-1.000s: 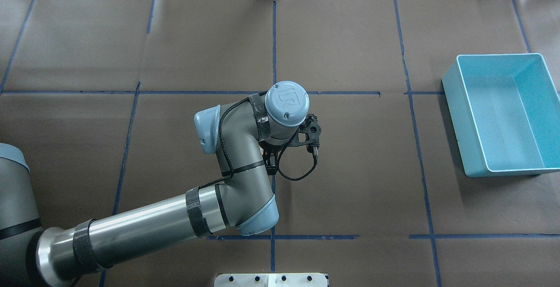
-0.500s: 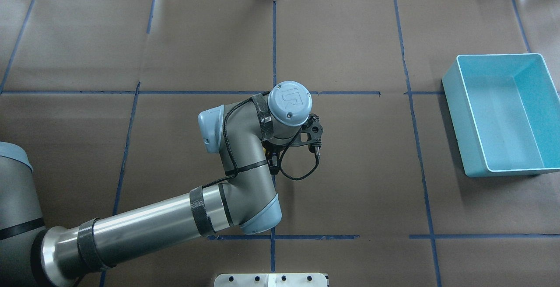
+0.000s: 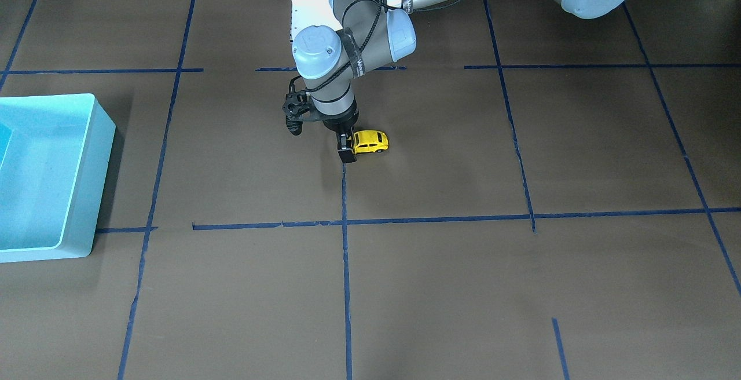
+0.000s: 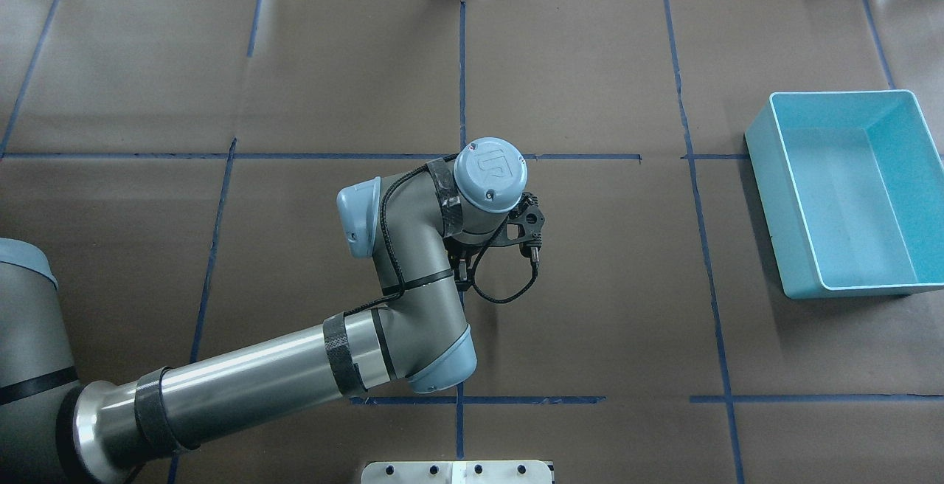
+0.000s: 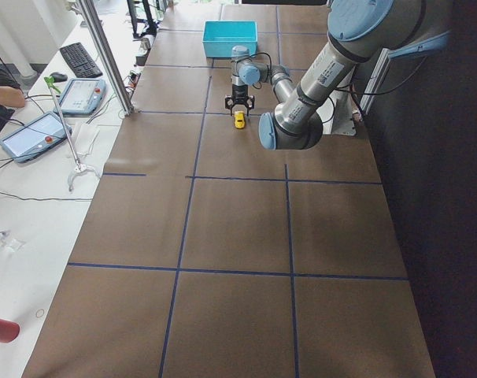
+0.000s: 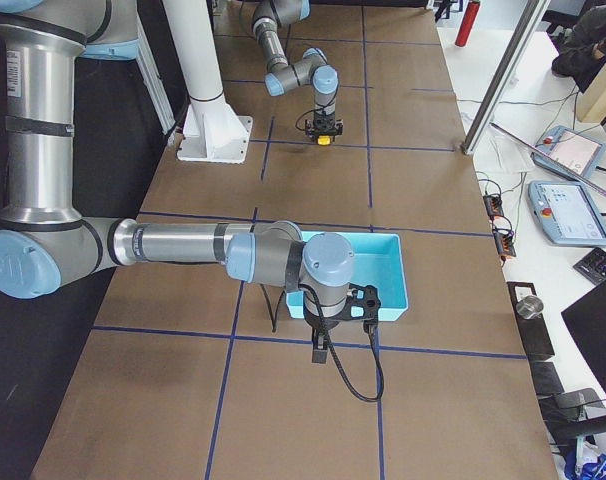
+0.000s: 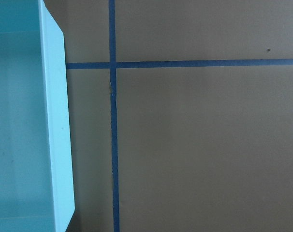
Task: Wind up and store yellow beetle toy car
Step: 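Lower the left gripper onto the car's roof and press down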
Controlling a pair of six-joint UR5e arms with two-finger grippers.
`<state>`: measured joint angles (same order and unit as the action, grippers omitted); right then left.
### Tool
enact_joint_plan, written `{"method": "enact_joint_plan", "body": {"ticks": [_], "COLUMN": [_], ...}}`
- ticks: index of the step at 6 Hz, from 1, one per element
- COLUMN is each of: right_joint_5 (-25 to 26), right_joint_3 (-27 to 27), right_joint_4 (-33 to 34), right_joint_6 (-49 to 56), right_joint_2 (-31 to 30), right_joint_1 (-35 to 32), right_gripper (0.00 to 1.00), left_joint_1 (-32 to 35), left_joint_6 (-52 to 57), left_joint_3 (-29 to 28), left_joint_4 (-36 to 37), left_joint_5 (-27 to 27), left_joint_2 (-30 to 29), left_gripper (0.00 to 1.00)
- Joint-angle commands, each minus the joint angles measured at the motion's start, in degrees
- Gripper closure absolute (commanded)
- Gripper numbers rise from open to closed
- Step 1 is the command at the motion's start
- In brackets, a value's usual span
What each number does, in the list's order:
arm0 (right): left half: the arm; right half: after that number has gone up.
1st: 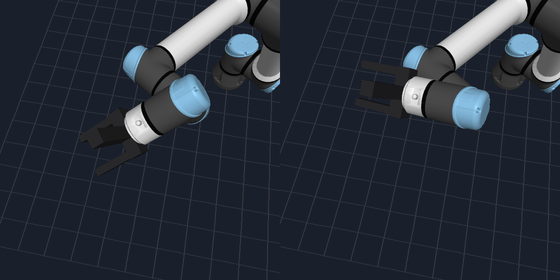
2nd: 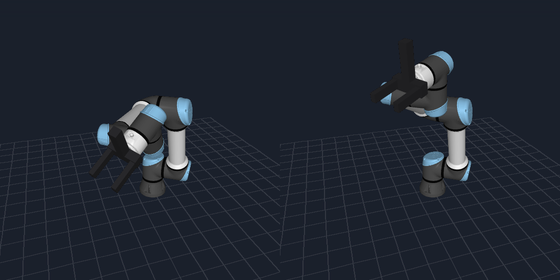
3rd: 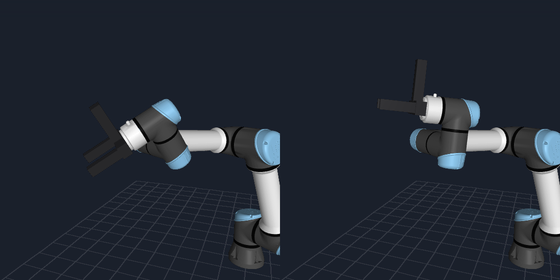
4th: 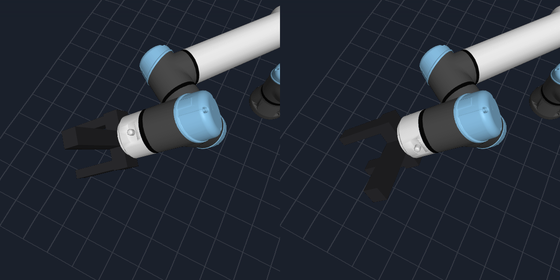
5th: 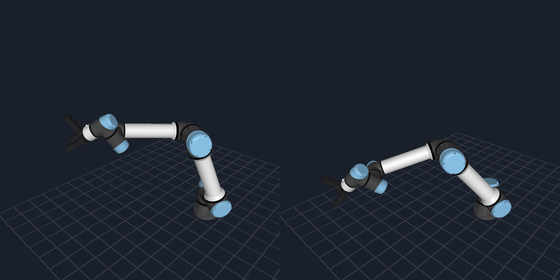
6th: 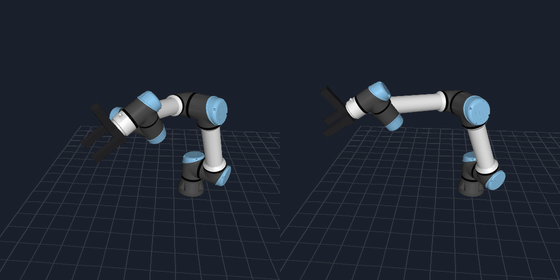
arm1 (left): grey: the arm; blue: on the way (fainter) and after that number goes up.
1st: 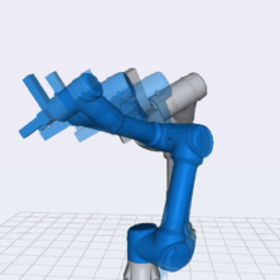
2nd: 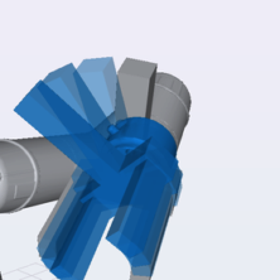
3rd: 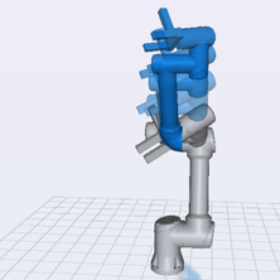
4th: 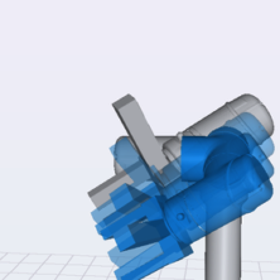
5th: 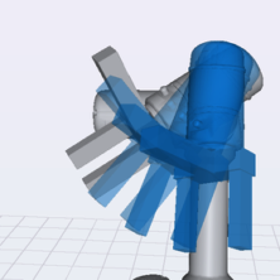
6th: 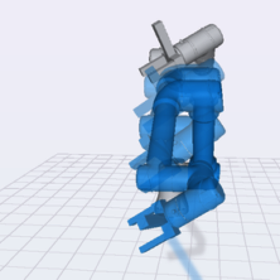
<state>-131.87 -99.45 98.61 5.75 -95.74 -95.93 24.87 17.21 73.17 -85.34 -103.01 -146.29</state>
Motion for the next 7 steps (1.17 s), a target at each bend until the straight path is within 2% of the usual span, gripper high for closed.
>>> {"method": "enact_joint_plan", "body": {"ticks": [1, 2, 3, 5, 6, 7], "right_joint_5": [-0.05, -0.14, -0.14, -0.05, -0.14, -0.14], "right_joint_3": [-0.22, -0.22, -0.48, -0.31, -0.4, -0.4], "right_joint_4": [0.0, 0.0, 0.0, 0.0, 0.0, 0.0], "right_joint_6": [0.05, -0.04, 0.05, 0.05, 0.13, 0.13], "right_joint_2": [-0.15, -0.32, -0.32, -0.32, -0.32, -0.32], "right_joint_1": [-0.13, -0.13, -0.13, -1.61, -1.97, -2.06], "right_gripper": [0.0, 0.0, 0.0, 0.0, 0.0, 0.0], "left_joint_1": [0.0, -0.18, 0.0, 0.17, 0.17, 0.0], "left_joint_6": [-0.42, -0.24, -0.16, -0.42, -0.42, -0.51], "left_joint_3": [0.05, -0.04, 0.66, 9.32, 10.06, 9.55], "left_joint_4": [-0.09, -0.09, -0.35, -1.31, -7.67, -14.35], "left_joint_5": [-0.09, -0.09, -0.09, -0.87, -4.27, -5.35], "left_joint_2": [-0.4, -0.4, -0.4, 1.86, 3.1, 3.98], "left_gripper": [0.53, 0.66, 0.74, 0.76, 0.77, 0.78]}}
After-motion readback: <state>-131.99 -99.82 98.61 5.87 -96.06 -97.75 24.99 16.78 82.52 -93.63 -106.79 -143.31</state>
